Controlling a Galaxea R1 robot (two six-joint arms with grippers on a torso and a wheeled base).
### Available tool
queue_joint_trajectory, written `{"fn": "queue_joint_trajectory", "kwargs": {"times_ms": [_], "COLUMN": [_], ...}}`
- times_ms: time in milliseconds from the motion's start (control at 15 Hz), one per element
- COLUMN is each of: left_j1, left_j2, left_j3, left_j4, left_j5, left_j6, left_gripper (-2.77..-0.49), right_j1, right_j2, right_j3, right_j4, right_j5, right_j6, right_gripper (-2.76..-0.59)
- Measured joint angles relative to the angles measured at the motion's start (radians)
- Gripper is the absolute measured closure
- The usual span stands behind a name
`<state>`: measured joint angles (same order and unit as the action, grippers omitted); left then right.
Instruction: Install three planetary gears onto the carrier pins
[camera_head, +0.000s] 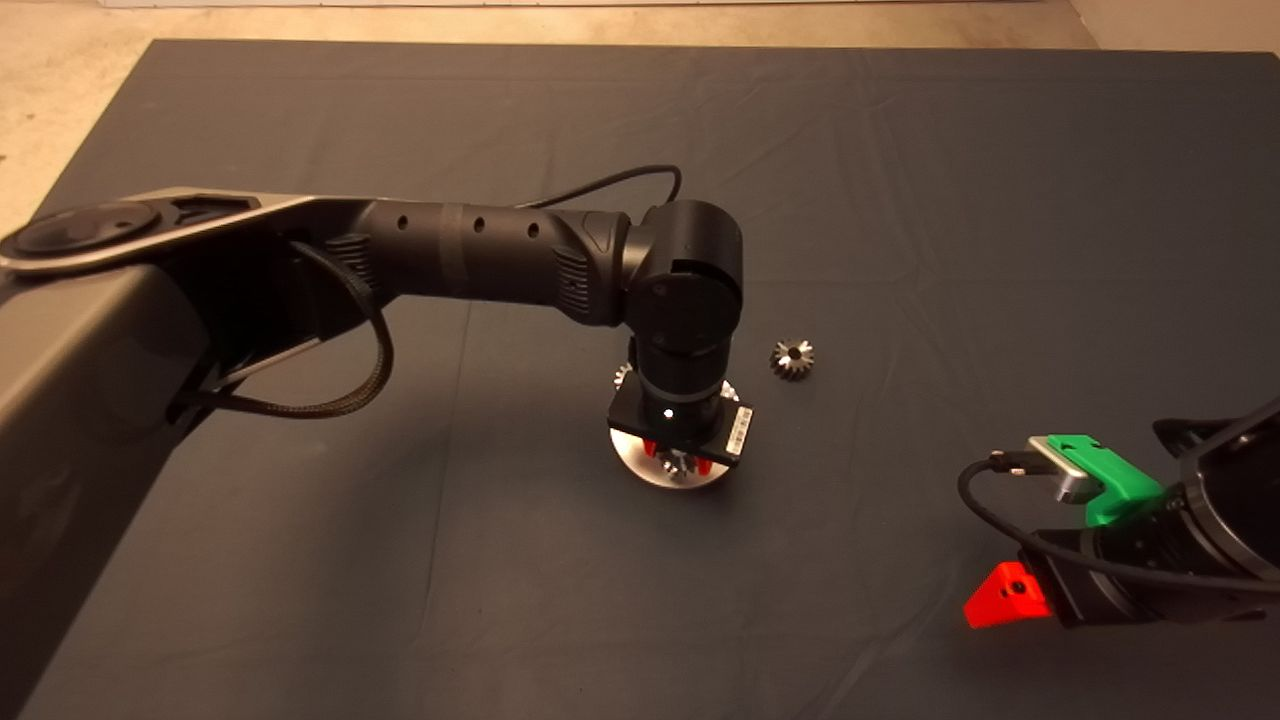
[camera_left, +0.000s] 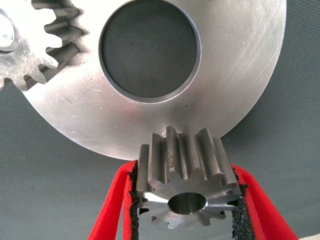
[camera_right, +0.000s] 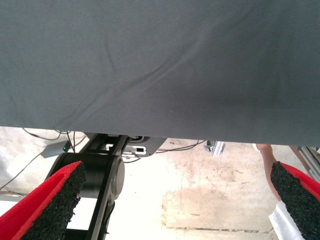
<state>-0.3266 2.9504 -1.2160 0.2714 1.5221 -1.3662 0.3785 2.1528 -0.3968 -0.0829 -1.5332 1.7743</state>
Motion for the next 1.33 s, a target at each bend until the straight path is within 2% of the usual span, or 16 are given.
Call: {"fn": "queue_joint_trajectory", "kwargs": {"times_ms": [200,933,1067,1333], "left_j1": [-0.003,-0.003,-0.003,-0.003], "left_j2": [0.0,0.0,0.0,0.0], "left_j3": [-0.013,-0.015,-0.015,-0.015], "left_j4": [-0.018,-0.026,-0.042,-0.054], "left_j5": [-0.003,-0.002,-0.001,0.001], "left_j6": [0.0,0.0,0.0,0.0], "left_gripper": [-0.86,-0.86,-0.86,-0.86], "right_j1": [-0.002,-0.003,-0.003,-0.003], "right_j2": [0.009,0.005,0.005,0.005], "right_j3": [0.0,-0.011,-0.012,-0.013], "right_j4": [0.0,0.0,0.0,0.0], "right_j5": [0.0,0.0,0.0,0.0], "right_j6": [-0.007,-0.05,-0.053,-0.053], "right_gripper": [-2.76,-2.76,-2.76,-2.76]}}
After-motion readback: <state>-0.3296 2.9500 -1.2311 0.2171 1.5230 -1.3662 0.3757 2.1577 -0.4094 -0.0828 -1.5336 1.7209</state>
